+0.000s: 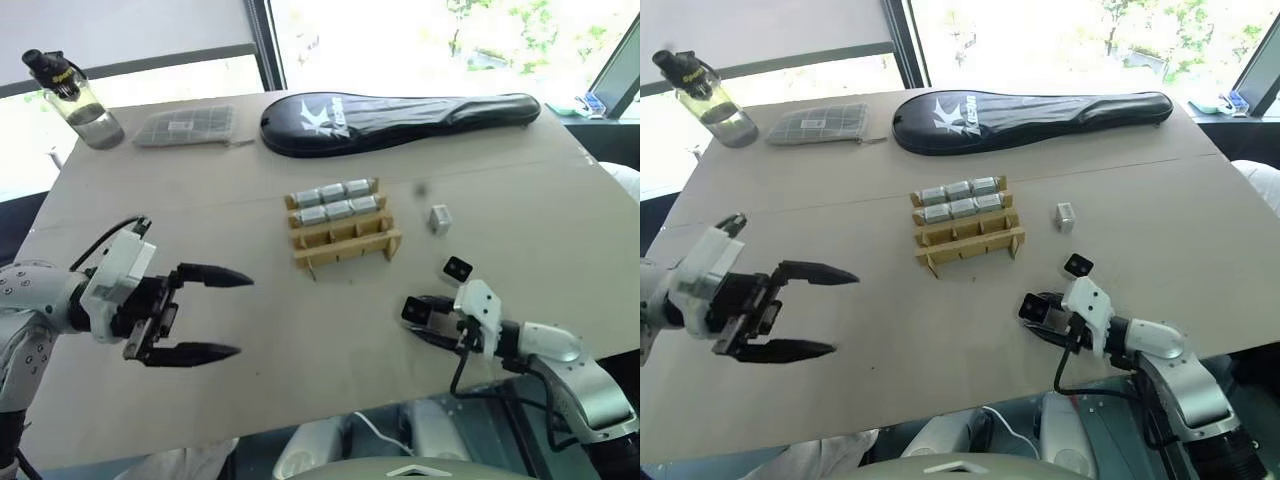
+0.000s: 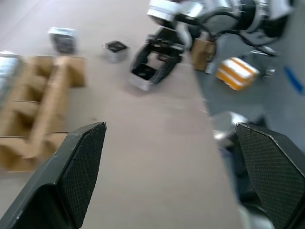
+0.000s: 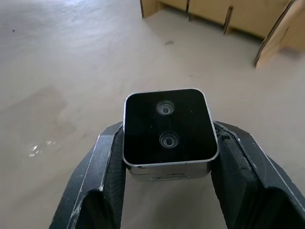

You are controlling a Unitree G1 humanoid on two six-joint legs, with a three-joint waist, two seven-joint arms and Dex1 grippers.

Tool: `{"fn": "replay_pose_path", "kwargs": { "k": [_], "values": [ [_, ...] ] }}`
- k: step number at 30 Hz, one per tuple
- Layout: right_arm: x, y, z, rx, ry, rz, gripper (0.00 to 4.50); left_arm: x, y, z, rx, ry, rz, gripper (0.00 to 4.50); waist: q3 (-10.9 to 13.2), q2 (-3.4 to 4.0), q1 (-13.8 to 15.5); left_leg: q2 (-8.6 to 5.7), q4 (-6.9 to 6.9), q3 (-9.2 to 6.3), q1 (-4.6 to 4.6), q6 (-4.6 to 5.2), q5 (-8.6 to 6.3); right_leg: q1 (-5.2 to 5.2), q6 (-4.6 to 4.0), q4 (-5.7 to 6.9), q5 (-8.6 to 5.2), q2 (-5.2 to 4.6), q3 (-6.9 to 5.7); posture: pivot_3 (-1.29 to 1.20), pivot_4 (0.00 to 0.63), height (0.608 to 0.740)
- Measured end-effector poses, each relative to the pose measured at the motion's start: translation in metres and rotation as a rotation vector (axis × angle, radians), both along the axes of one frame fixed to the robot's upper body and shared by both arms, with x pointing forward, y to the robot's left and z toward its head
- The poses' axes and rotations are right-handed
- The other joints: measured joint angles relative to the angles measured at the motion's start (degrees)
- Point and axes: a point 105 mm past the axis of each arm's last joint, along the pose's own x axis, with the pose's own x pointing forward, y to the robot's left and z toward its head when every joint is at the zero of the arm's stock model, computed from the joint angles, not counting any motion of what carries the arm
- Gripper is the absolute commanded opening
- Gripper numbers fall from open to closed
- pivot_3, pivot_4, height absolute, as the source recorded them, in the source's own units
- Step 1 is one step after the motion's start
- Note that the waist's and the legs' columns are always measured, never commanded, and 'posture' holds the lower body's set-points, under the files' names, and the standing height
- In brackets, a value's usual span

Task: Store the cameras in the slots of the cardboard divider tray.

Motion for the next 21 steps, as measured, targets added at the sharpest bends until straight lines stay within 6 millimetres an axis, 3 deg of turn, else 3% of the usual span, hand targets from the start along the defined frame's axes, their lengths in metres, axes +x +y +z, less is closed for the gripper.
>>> {"fn": "replay_pose_path", "kwargs": {
  "k": [4,6,9,13,21],
  "values": [
    [0.035,0.022,0.061,-0.129,-0.458,0.049,1.94,0.027,-0.023,0.005,-0.141,-0.006,0.074,4.5,0.0,-0.06,0.0,0.03,0.05,0.0,0.01,-0.03,0.02,-0.03,0.01,0.07,0.02,0.04,-0.04,0.0,0.15,0.74],
    [0.042,0.031,0.078,-0.197,-0.641,0.076,1.94,0.037,-0.032,0.006,-0.165,0.004,0.09,4.5,0.0,-0.13,0.0,0.04,-0.01,-0.03,0.0,-0.04,0.02,-0.09,0.0,0.05,0.01,0.04,-0.08,0.0,0.15,0.74],
    [0.054,0.056,0.088,-0.335,-0.917,0.181,1.94,0.06,-0.043,0.018,-0.236,0.005,0.114,4.5,0.0,-0.21,-0.2,0.0,0.04,-0.04,-0.08,-0.06,0.04,-0.2,0.0,0.03,0.01,0.04,-0.14,0.0,0.15,0.74],
    [0.051,0.084,0.099,-0.365,-1.159,0.286,1.94,0.073,-0.05,0.027,-0.268,0.023,0.099,4.5,0.1,-0.25,-1.5,0.0,0.03,-0.04,-0.08,-0.07,0.04,-0.22,0.0,0.0,0.01,-0.04,-0.41,0.0,0.15,0.74],
    [0.051,0.104,0.106,-0.361,-1.306,0.339,1.94,0.076,-0.056,0.019,-0.254,0.076,0.058,4.5,0.1,-0.26,-3.3,0.02,0.05,-0.05,-0.09,-0.21,0.12,-0.28,-0.12,0.14,0.08,-0.1,-0.7,0.0,0.15,0.74]
  ]
}}
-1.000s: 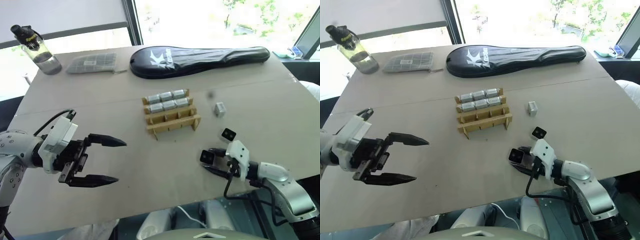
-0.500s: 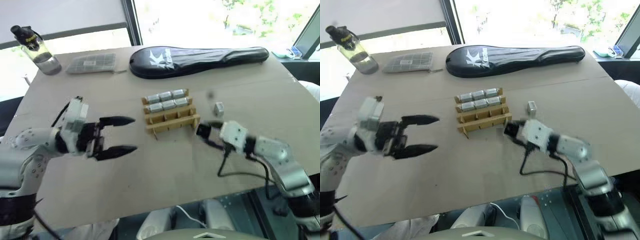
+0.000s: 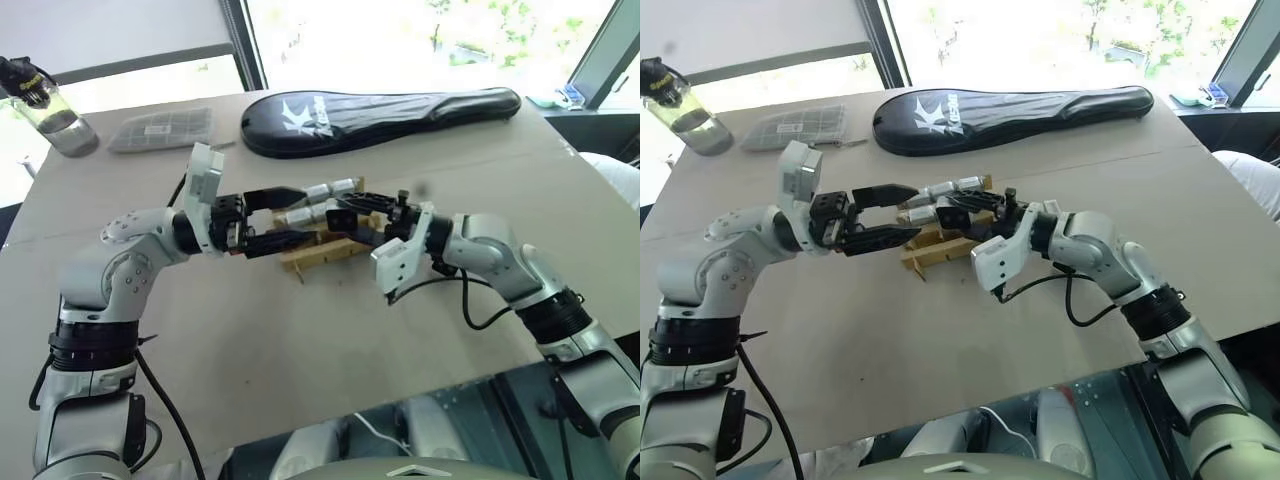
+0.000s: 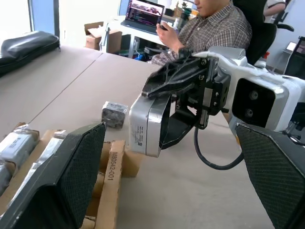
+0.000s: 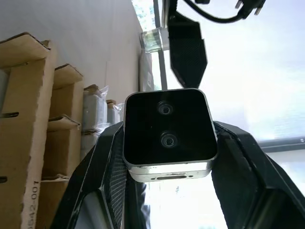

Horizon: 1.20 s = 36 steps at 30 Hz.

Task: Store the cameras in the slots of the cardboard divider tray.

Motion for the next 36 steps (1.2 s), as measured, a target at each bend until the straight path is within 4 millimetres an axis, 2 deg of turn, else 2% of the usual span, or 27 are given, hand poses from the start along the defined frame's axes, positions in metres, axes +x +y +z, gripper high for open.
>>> {"fn": "replay_pose_path", "kwargs": {
  "k": [4,7,10,12,15,18,32,36],
  "values": [
    [-0.009,0.015,0.0,-0.004,-0.017,0.06,1.94,0.0,-0.001,0.0,-0.007,0.0,-0.009,4.5,0.0,0.0,0.1,0.06,0.01,0.0,0.0,-0.04,0.02,-0.07,-0.04,0.07,0.02,0.04,0.01,0.0,0.15,0.74],
    [-0.011,0.017,-0.002,-0.011,-0.02,0.074,1.94,0.0,-0.002,0.0,-0.011,0.0,-0.011,4.5,0.0,0.0,0.2,0.04,0.03,0.0,0.0,-0.04,0.02,-0.06,-0.04,0.06,0.02,0.03,0.01,0.0,0.15,0.74],
    [-0.014,0.019,-0.004,-0.02,-0.023,0.09,1.94,0.0,-0.003,0.0,-0.018,0.004,-0.015,3.8,0.0,0.0,0.2,0.04,0.03,0.0,-0.01,-0.04,0.02,-0.07,-0.04,0.06,0.02,0.04,0.01,0.0,0.15,0.74],
    [-0.015,0.02,-0.005,-0.023,-0.022,0.095,1.94,0.0,-0.004,0.0,-0.023,0.007,-0.018,3.04,0.0,0.0,0.1,0.04,0.02,0.0,-0.01,-0.04,0.02,-0.07,-0.04,0.06,0.03,0.04,0.01,0.0,0.15,0.74],
    [-0.015,0.02,-0.005,-0.023,-0.022,0.095,1.94,-0.002,-0.004,0.0,-0.024,0.01,-0.031,1.43,0.0,-0.01,0.1,0.04,0.02,0.0,-0.01,-0.04,0.02,-0.07,-0.04,0.06,0.03,0.04,0.02,0.0,0.15,0.74],
    [-0.016,0.02,-0.005,-0.024,-0.021,0.101,1.94,-0.002,-0.004,-0.001,-0.023,0.012,-0.036,0.79,0.0,0.0,0.1,0.04,0.03,0.0,-0.01,-0.04,0.02,-0.08,-0.04,0.07,0.03,0.04,0.02,0.0,0.15,0.74],
    [-0.016,0.02,-0.005,-0.022,-0.026,0.101,1.94,-0.002,-0.003,0.0,-0.001,0.02,-0.044,0.72,0.0,-0.01,0.1,0.04,0.03,0.0,-0.01,-0.04,0.02,-0.08,-0.04,0.07,0.03,0.05,0.01,0.0,0.15,0.74],
    [-0.015,0.02,-0.005,-0.023,-0.035,0.093,3.94,0.0,-0.004,-0.004,0.015,0.047,-0.042,0.72,0.0,-0.01,0.1,0.04,0.03,0.0,-0.01,-0.04,0.02,-0.09,-0.04,0.08,0.03,0.06,0.02,0.0,0.15,0.74]
  ]
}}
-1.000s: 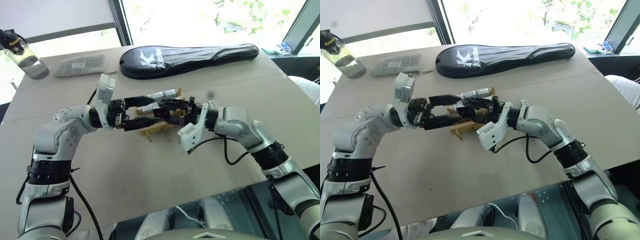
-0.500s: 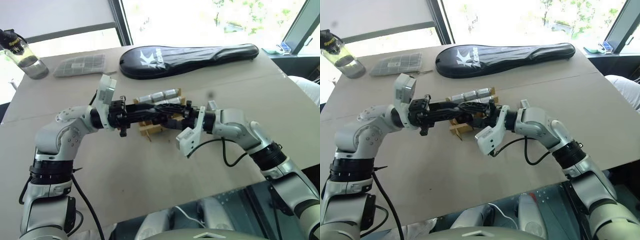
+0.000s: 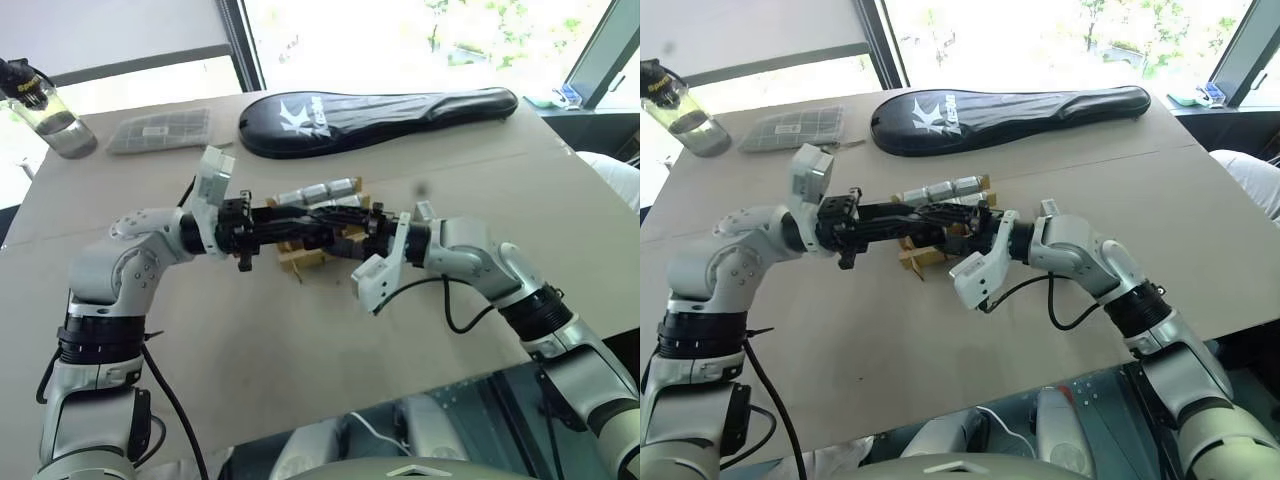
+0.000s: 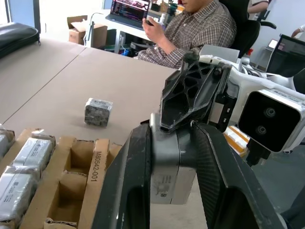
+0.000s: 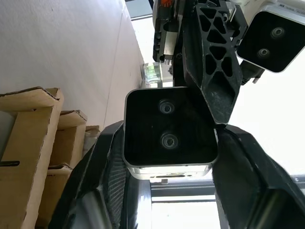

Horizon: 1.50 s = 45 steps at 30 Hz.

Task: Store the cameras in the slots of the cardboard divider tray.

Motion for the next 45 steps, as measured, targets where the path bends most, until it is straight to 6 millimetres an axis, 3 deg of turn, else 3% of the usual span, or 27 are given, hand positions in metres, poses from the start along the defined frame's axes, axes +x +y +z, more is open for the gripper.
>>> {"fn": "replay_pose_path", "kwargs": {
  "k": [1,2,14,25,28,31,32,36,39,41,45],
  "values": [
    [0.0,0.0,0.0,0.003,-0.004,-0.001,4.34,0.001,0.0,-0.003,0.005,0.015,0.002,0.72,0.0,0.0,0.0,0.0,0.0,0.0,0.0,0.0,0.0,0.0,0.0,0.01,0.0,0.0,0.0,0.0,0.15,0.74],
    [0.0,0.0,0.001,0.008,-0.008,-0.001,4.44,0.001,0.0,-0.005,0.008,0.026,0.003,0.72,0.0,0.0,0.0,0.0,0.0,0.0,0.0,0.0,0.0,0.0,0.0,0.01,0.0,0.01,0.0,0.0,0.15,0.74],
    [0.005,-0.001,0.004,0.036,0.0,-0.031,4.44,0.005,0.0,0.0,0.008,-0.028,0.017,0.72,0.0,0.0,0.0,0.0,0.01,0.0,0.0,0.0,0.0,-0.01,0.0,0.02,0.0,-0.01,0.0,0.0,0.15,0.74],
    [0.004,-0.023,-0.005,0.09,0.124,-0.099,4.44,0.022,-0.001,0.004,-0.026,-0.124,0.076,0.72,0.0,-0.03,0.1,0.0,0.05,0.0,-0.02,0.0,0.0,0.0,0.0,0.01,0.0,-0.04,0.0,0.0,0.15,0.74],
    [0.003,-0.054,-0.018,0.215,0.426,-0.204,4.44,0.026,0.004,0.006,-0.008,-0.194,0.103,0.72,0.0,-0.04,0.5,0.0,0.09,-0.1,-0.1,0.0,0.0,0.09,0.0,-0.05,0.0,-0.1,-0.07,0.0,0.15,0.74],
    [-0.004,-0.114,-0.039,0.392,0.897,-0.364,4.44,0.031,0.022,-0.007,0.127,-0.265,0.144,0.72,0.0,-0.03,1.0,-0.07,0.09,-0.14,-0.18,0.03,-0.01,0.12,0.0,-0.14,0.01,-0.15,-0.07,0.0,0.15,0.74],
    [-0.007,-0.137,-0.038,0.456,1.008,-0.411,4.44,0.033,0.026,-0.011,0.158,-0.28,0.147,0.72,0.0,0.02,1.1,-0.11,0.1,-0.1,-0.17,0.04,-0.01,0.12,0.0,-0.1,0.01,-0.18,-0.05,0.0,0.15,0.74],
    [-0.032,-0.182,-0.023,0.522,1.22,-0.424,4.44,0.038,0.027,-0.016,0.189,-0.314,0.128,0.72,0.0,0.0,1.9,0.0,0.12,-0.23,-0.03,0.04,-0.01,0.34,-0.02,-0.1,0.03,-0.15,-0.02,0.0,0.15,0.74],
    [-0.053,-0.202,-0.024,0.553,1.377,-0.399,4.44,0.045,0.028,-0.023,0.207,-0.333,0.141,0.72,0.0,-0.01,2.4,0.0,0.14,-0.25,-0.04,0.05,-0.02,0.37,-0.02,-0.1,0.04,-0.18,-0.02,0.0,0.15,0.74],
    [-0.065,-0.207,-0.024,0.556,1.454,-0.366,4.44,0.047,0.025,-0.027,0.192,-0.338,0.136,0.72,0.0,-0.02,2.5,-0.03,0.18,-0.2,-0.06,0.1,-0.04,0.37,-0.01,-0.1,0.04,-0.22,0.02,0.0,0.15,0.74],
    [-0.077,-0.207,-0.006,0.579,1.497,-0.267,4.44,0.051,0.024,-0.032,0.172,-0.351,0.131,0.72,0.0,-0.06,2.3,-0.04,0.25,-0.17,-0.06,0.12,-0.05,0.39,0.05,-0.1,0.08,-0.23,0.03,0.0,0.15,0.74]
  ]
}}
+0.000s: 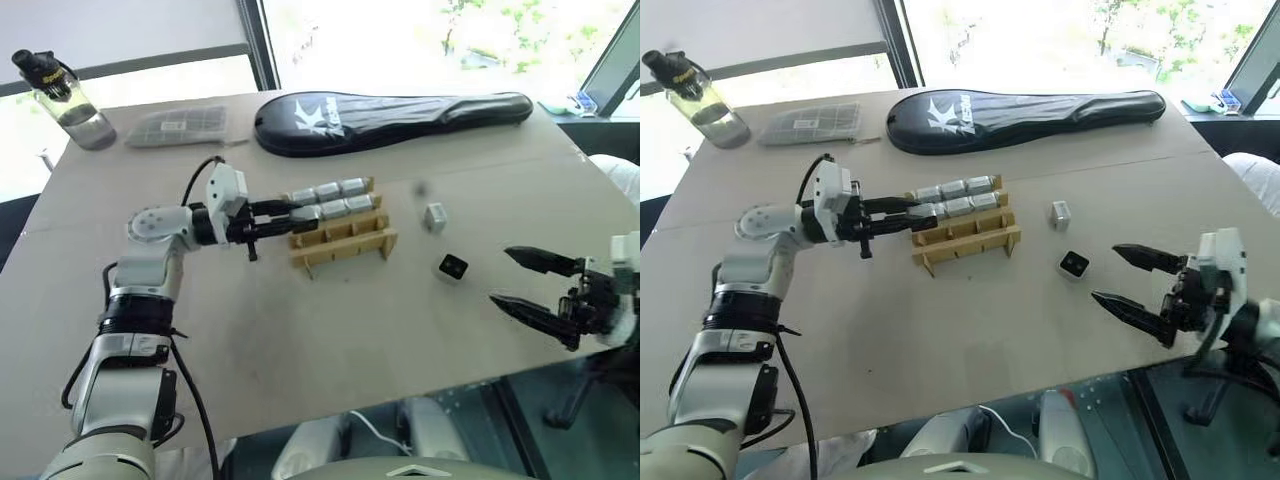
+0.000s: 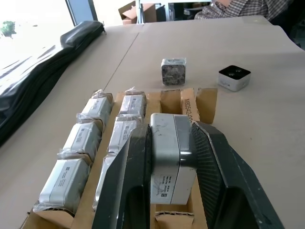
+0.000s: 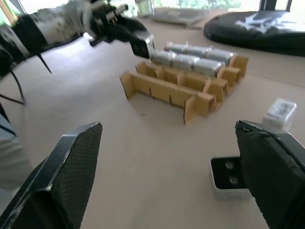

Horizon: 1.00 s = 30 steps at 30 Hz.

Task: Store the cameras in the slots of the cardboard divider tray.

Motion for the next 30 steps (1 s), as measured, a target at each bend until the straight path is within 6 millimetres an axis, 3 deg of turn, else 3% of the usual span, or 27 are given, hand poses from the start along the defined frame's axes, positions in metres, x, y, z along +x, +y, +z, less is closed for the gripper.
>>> {"fn": "replay_pose_path", "kwargs": {
  "k": [4,15,22,30],
  "values": [
    [-0.002,0.004,0.006,0.017,0.008,0.019,4.44,0.003,-0.007,-0.005,-0.033,-0.004,-0.024,0.72,0.0,-0.02,0.5,0.0,0.06,-0.02,-0.01,0.0,0.0,0.01,0.0,0.0,0.0,0.0,-0.05,0.0,0.15,0.74],
    [-0.005,0.006,0.002,0.018,0.036,0.018,4.44,0.004,-0.004,-0.032,-0.01,0.045,-0.046,0.72,0.0,-0.04,1.0,-0.02,0.26,-0.06,-0.07,0.02,-0.02,0.05,0.01,0.03,0.01,-0.02,-0.11,0.0,0.15,0.74],
    [-0.005,0.006,0.003,0.019,0.033,0.017,4.44,0.011,-0.016,-0.034,-0.004,0.037,-0.076,0.72,0.0,-0.05,1.0,-0.06,0.42,-0.07,-0.11,0.04,-0.03,0.07,0.05,0.08,0.03,-0.03,-0.12,0.0,0.15,0.74],
    [-0.005,0.005,-0.001,0.019,0.044,0.004,4.44,0.013,-0.015,-0.041,0.029,0.069,-0.073,0.72,0.0,-0.06,1.0,-0.06,0.42,-0.08,-0.12,0.06,-0.04,0.07,0.06,0.08,0.03,-0.04,-0.13,0.0,0.15,0.74]
  ]
}}
